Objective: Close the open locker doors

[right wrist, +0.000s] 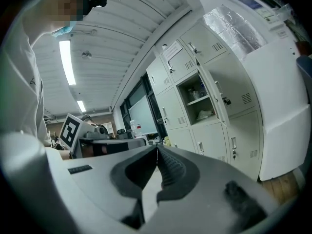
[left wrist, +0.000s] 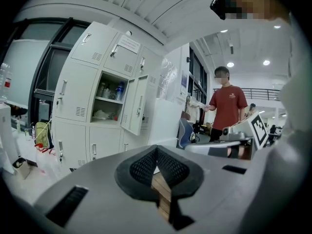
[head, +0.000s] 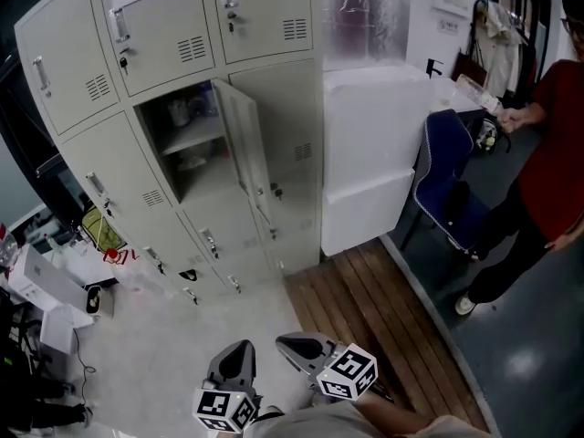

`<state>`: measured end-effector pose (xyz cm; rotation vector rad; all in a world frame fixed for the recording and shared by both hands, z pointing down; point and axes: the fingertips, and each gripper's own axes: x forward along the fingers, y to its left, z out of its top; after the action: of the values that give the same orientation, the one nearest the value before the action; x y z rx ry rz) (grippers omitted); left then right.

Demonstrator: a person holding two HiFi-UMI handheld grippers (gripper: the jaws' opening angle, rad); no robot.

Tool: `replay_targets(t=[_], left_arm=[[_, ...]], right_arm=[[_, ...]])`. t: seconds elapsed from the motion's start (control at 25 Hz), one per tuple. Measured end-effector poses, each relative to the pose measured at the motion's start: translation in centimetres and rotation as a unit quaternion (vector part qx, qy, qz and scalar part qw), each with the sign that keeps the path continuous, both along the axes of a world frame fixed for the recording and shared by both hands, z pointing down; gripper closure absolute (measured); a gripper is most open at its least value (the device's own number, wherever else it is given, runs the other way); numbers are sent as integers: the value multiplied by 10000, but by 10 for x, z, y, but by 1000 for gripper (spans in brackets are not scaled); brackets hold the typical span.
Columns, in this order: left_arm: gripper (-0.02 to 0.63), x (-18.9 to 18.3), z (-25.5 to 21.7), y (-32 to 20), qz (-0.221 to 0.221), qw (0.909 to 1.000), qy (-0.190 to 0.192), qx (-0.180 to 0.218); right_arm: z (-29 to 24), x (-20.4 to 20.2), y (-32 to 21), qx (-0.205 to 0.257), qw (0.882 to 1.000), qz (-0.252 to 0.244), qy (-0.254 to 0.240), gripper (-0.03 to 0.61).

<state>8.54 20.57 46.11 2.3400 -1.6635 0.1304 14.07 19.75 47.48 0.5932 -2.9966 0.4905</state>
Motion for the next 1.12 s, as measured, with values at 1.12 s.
replay_targets(t=[1.12], left_arm=[[598, -46, 10, -156, 563, 9984, 20, -45]], right_arm=[[18, -37, -154, -210, 9979, 602, 140, 551]])
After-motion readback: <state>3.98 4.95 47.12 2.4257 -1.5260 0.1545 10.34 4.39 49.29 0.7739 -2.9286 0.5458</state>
